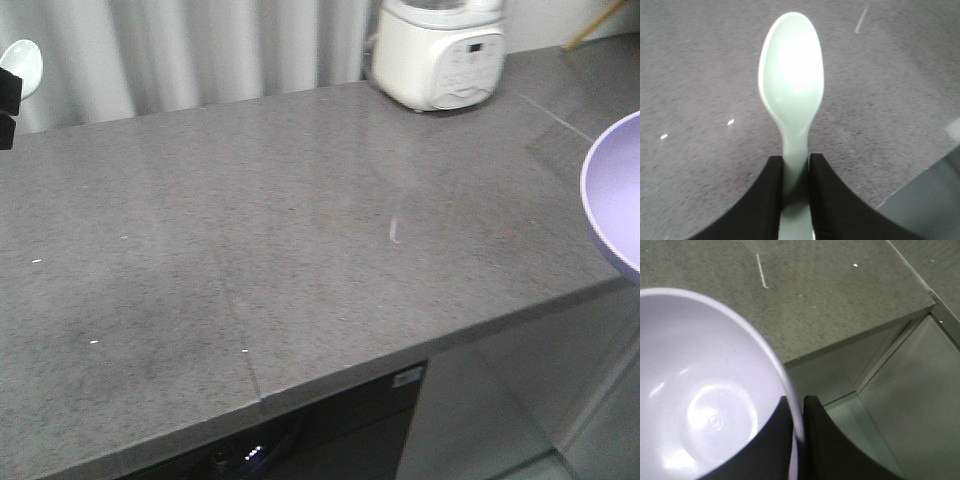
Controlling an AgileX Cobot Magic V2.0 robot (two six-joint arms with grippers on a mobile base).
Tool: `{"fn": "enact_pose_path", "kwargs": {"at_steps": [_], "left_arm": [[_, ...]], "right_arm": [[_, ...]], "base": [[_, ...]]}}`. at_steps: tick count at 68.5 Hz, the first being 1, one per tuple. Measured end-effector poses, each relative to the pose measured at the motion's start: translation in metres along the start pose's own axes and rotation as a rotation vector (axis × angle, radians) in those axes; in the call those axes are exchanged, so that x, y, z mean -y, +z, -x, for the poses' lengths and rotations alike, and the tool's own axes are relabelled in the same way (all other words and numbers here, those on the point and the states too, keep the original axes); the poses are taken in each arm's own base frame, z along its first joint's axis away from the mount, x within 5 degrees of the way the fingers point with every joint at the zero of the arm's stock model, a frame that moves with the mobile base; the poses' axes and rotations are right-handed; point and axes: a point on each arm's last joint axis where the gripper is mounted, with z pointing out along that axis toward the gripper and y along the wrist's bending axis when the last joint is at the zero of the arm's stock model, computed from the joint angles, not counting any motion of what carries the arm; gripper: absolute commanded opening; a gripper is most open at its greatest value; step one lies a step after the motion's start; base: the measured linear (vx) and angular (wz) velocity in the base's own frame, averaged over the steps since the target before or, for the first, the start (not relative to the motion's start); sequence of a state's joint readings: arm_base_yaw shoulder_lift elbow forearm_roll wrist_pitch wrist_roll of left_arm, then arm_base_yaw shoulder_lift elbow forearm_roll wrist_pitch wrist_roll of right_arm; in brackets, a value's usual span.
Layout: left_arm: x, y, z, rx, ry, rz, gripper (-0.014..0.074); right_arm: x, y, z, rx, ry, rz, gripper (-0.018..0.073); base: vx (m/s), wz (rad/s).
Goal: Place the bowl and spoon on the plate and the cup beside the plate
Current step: 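Drive the base, holding spoon and bowl, toward the pale blue plate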
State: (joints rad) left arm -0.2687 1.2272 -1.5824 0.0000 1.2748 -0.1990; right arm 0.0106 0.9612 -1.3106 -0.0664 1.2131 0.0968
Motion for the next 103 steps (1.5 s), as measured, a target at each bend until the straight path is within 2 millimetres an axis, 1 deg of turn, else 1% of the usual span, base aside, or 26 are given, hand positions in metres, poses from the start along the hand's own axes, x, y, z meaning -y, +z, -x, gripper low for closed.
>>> {"fn": "enact_pose_path", "kwargs": {"at_steps": [57,103], "left_arm": [[0.0000,0.0000,0.0000,0.000,0.000,0.000,-0.0006],[0.0000,0.0000,0.0000,0.000,0.000,0.000,-0.0006]], "right_arm": [[0.0002,0.0000,-0.0014,-0.016,0.000,-0.002,-0.0010],[0.0002,0.0000,-0.0015,-0.017,0.000,-0.002,-0.0010]], "base": [[-0.02,-0.41],[0.06,-0.47]]}}
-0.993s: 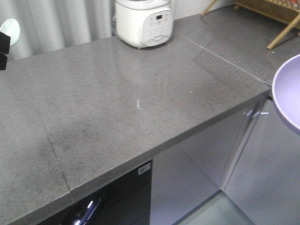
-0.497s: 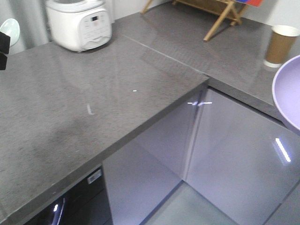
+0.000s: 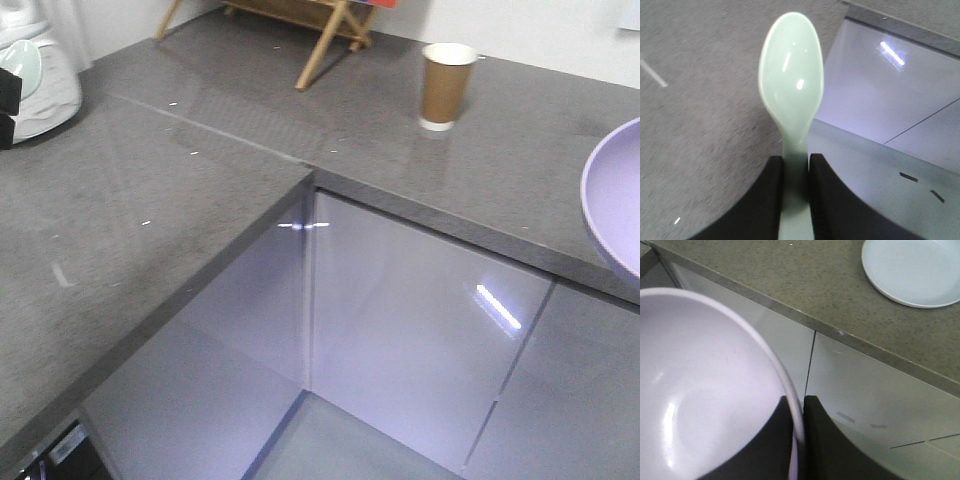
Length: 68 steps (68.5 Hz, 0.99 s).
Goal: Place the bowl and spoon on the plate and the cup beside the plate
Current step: 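Drive the base, holding spoon and bowl, toward the pale blue plate, then approach the pale blue plate with spoon and bowl held aloft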
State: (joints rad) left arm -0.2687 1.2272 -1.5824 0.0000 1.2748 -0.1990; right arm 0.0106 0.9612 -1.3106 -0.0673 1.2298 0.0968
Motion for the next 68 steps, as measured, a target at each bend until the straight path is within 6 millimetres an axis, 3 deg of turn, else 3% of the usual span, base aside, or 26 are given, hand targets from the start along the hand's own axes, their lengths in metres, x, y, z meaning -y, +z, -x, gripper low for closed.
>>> {"fn": "enact_pose_path", "kwargs": {"at_steps": [68], "left_arm": [[0.0000,0.0000,0.0000,0.000,0.000,0.000,-0.0006]], "right_arm": [[0.0001,-0.0006,-0.0004,0.000,0.000,0.000,-0.0010]], "base": [[0.13,-0.49]]}}
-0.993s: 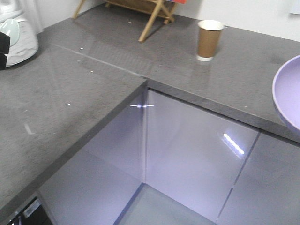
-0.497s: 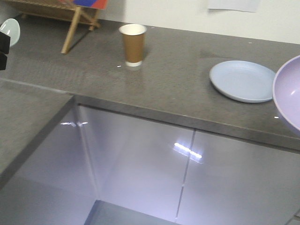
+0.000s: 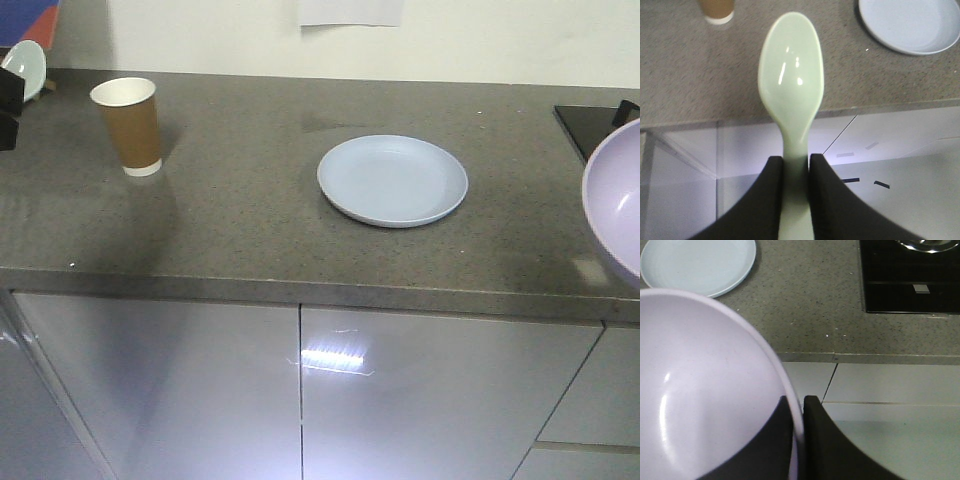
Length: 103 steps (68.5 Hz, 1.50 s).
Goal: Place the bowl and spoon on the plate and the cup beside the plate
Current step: 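Approach the pale blue plate with spoon and bowl held aloft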
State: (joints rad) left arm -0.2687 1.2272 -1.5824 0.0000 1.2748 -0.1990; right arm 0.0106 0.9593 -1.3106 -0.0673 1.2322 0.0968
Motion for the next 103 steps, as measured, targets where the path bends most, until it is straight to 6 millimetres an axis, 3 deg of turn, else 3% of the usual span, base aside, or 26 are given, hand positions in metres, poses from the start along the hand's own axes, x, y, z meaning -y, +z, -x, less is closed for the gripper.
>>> {"fn": "enact_pose_path", "kwargs": {"at_steps": [103], "left_arm": [[0.0000,0.0000,0.0000,0.000,0.000,0.000,-0.0006]], "right_arm": [[0.0001,-0.0004,-0.0004,-0.002,0.000,0.000,-0.0010]], "base": [[0.13,-0.14]]}}
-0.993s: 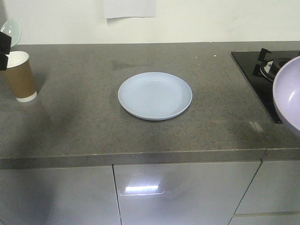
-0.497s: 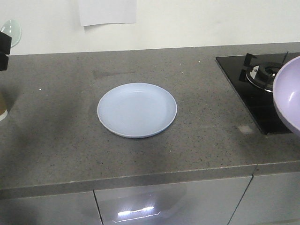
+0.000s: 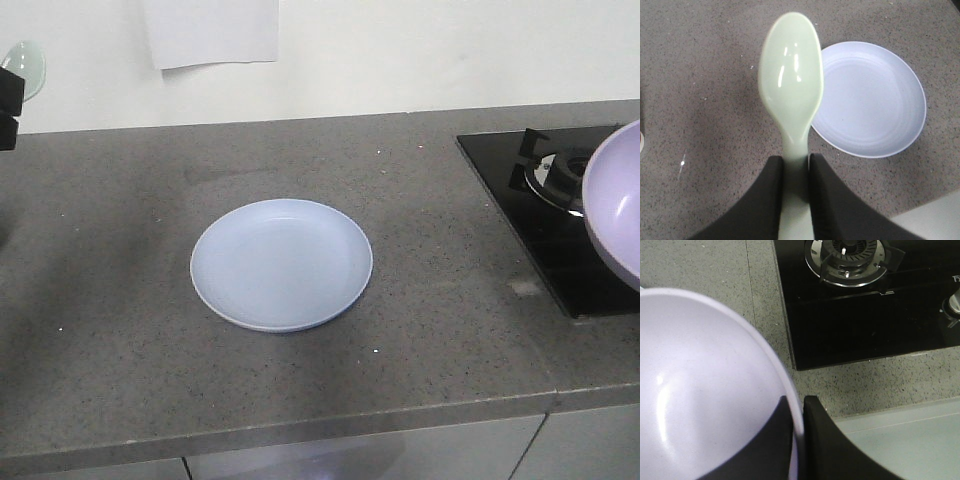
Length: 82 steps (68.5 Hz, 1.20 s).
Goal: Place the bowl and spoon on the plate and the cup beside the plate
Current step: 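Approach the pale blue plate with spoon and bowl held aloft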
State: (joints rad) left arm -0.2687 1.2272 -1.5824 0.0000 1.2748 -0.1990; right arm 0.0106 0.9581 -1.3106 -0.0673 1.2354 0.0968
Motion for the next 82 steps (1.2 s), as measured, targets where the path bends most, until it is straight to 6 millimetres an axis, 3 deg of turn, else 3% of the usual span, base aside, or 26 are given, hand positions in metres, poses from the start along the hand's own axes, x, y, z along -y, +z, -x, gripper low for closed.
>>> {"fn": "enact_pose_path", "kwargs": {"at_steps": [82], "left_arm": [[0.0000,0.0000,0.0000,0.000,0.000,0.000,-0.0006]], "right_arm": [[0.0000,0.0000,0.0000,0.000,0.000,0.000,-0.0010]], "base": [[0.08,0.09]]}}
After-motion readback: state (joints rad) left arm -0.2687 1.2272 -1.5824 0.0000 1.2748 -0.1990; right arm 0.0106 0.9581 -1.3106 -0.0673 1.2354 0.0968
